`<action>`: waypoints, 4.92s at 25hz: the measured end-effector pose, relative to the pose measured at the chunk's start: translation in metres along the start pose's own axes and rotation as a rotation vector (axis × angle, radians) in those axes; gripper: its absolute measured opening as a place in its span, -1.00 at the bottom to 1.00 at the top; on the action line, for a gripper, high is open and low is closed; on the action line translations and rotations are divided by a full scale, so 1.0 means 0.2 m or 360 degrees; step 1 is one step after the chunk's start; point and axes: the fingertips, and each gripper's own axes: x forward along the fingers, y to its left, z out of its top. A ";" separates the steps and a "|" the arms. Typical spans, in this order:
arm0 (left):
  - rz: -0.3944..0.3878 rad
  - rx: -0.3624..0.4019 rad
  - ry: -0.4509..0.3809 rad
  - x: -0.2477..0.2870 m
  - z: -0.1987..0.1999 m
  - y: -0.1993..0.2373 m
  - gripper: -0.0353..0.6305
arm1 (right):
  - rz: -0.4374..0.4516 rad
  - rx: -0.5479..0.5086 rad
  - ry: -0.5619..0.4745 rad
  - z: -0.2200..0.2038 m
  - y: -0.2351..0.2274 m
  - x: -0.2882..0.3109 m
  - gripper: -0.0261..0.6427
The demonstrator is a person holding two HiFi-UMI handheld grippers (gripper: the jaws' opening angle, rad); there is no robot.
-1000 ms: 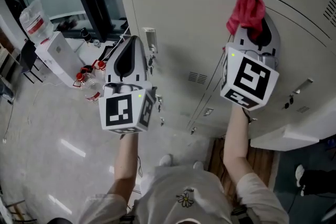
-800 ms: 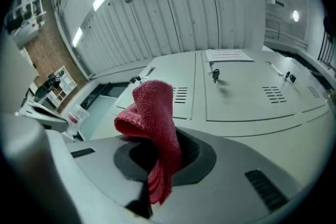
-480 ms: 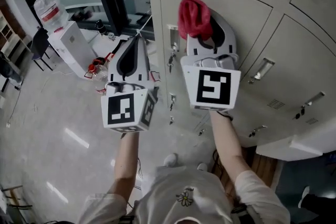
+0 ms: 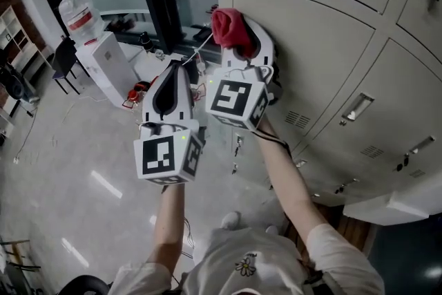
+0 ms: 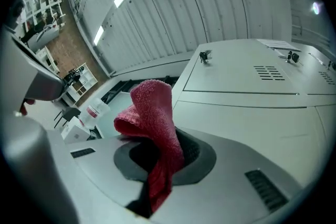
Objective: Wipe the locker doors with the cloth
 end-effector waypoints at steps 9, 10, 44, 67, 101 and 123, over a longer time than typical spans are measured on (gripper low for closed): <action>0.0005 -0.0009 -0.0002 -0.01 -0.01 0.00 -0.85 | 0.0001 -0.0016 0.0003 0.00 -0.01 -0.01 -0.83; 0.0001 -0.0014 -0.0004 0.00 0.00 -0.01 -0.85 | 0.0001 -0.0017 0.0002 0.00 -0.02 -0.01 -0.83; -0.0344 -0.0131 -0.0045 0.12 0.03 -0.71 -0.85 | -0.0458 -0.0097 0.0111 -0.21 -1.09 -0.66 -0.83; -0.0166 -0.0114 -0.0021 0.00 -0.03 -0.35 -0.85 | -0.0076 0.0193 -0.0079 -0.06 -0.53 -0.51 -0.83; -0.0185 -0.0151 0.0069 0.05 -0.29 0.00 -0.84 | 0.0050 0.0038 0.0142 -0.33 0.10 -0.24 -0.83; -0.0378 -0.0281 0.0101 0.16 -0.35 -0.53 -0.84 | -0.0220 -0.0181 0.0296 -0.47 -0.57 -0.62 -0.83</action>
